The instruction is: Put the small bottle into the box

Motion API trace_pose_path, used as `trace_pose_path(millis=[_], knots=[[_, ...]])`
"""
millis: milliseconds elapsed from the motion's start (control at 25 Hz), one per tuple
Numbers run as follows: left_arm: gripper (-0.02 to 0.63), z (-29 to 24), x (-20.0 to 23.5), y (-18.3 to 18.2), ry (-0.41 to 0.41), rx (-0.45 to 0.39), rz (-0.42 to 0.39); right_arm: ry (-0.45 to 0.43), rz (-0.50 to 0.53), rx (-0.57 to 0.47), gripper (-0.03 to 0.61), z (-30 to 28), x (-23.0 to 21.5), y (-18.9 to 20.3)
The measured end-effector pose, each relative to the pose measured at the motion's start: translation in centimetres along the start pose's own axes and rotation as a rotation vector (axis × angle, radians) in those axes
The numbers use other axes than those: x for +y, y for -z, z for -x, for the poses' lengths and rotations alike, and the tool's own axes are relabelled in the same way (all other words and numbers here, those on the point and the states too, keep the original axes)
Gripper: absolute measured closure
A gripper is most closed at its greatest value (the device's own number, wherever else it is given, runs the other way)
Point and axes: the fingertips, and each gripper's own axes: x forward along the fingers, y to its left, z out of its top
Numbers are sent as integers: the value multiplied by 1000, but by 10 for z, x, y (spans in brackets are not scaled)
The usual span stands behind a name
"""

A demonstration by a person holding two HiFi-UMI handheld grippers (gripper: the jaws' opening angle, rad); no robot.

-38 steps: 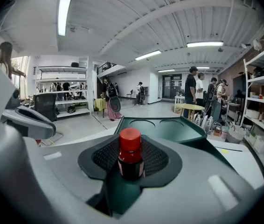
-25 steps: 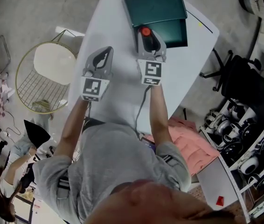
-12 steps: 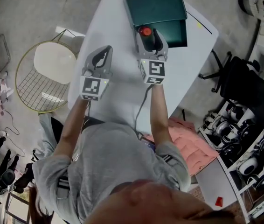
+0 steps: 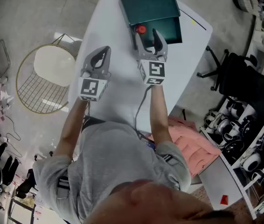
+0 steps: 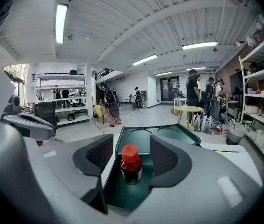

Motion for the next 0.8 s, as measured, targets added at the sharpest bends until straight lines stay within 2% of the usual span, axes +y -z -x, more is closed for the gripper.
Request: trace_pose_path(millis=[440, 800], knots=[[603, 23, -17, -34, 22, -64, -48, 70, 10, -62, 373, 51, 3, -23], [603, 49, -50, -53, 97, -103, -73, 170, 1, -117, 414, 121, 2, -41]])
